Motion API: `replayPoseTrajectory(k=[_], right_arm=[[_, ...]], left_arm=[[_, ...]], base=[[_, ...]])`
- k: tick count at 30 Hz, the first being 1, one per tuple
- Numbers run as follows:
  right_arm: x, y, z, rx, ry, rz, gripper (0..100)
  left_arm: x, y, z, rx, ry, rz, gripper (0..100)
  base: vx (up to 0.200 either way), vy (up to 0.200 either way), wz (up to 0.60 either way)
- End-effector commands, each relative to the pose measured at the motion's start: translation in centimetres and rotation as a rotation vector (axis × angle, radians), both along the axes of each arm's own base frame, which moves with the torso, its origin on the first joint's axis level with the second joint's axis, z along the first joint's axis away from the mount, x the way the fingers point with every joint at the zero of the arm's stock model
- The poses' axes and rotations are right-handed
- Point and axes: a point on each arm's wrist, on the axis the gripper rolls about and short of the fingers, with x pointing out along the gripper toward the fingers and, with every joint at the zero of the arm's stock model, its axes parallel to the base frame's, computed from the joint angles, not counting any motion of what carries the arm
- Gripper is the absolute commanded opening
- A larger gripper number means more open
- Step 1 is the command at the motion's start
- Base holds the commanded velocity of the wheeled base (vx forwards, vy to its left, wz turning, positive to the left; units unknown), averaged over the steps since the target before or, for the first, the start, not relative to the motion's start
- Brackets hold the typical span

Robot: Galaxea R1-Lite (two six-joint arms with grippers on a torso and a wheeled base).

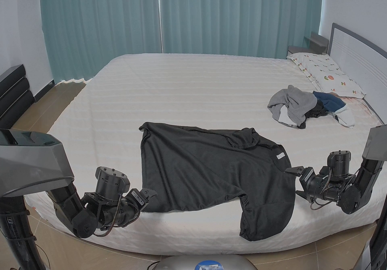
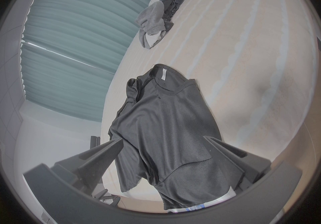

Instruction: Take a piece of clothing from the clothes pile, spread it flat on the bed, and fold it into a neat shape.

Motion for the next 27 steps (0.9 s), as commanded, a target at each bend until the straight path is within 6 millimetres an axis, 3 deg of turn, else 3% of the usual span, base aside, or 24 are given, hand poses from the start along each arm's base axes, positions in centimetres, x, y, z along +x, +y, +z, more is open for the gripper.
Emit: replayPoseTrajectory(k=[1,15,25,26,27], right_arm=[[0.0,-0.5,-0.1,-0.004,0.006,-0.013,100],[0.1,-0.4,-0.3,-0.007,0.008,-0.005,100],[0.1,-0.2,-0.4,-0.007,0.008,0.002,100],[0.1,-0.2,-0.4,-0.008,0.010,0.002,100],[0.1,-0.2,-0.4,-0.008,0.010,0.002,100]], left_arm=[[0.6,-0.4,-0.6,0.005,0.007,-0.004,100],[2.0,-1.3,-2.7,0.115,-0.009,-0.007,100],[2.4,-1.6,-2.9,0.120,-0.019,-0.004,100],[2.4,-1.6,-2.9,0.119,-0.019,-0.003,0],[2.4,-1.6,-2.9,0.119,-0.019,-0.003,0]], base=[[0.000,0.000,0.00],[0.000,0.000,0.00],[0.000,0.000,0.00],[0.000,0.000,0.00],[0.000,0.000,0.00]])
